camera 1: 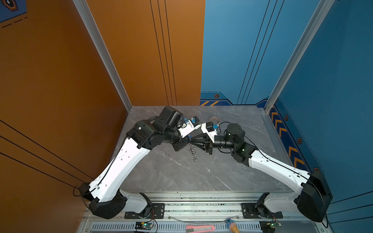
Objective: Remove the keys from the keyring
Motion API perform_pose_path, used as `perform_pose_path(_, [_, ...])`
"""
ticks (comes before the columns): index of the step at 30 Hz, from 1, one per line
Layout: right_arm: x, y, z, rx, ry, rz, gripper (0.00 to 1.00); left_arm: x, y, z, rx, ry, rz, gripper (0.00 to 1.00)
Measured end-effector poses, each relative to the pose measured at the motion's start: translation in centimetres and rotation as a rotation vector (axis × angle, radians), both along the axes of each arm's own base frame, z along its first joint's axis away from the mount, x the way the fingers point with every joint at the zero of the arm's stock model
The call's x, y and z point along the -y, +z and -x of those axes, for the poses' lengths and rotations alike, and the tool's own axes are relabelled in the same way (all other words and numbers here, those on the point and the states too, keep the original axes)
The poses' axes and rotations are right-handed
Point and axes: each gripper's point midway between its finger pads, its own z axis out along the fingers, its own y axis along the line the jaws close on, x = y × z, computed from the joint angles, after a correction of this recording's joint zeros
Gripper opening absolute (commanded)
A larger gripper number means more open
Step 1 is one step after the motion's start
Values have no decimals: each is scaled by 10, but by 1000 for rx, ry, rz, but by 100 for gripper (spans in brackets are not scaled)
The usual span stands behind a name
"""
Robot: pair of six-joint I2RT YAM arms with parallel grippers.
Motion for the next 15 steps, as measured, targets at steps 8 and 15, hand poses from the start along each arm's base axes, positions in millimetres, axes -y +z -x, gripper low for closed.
perform_pose_path(8, [0,-3,1,-10,5,10,8,-2,2,-1,14,-3,-12,0])
perform_pose_path(15, [1,-2,1,-4,6,32,3,-7,3,-2,30,8,-34,0])
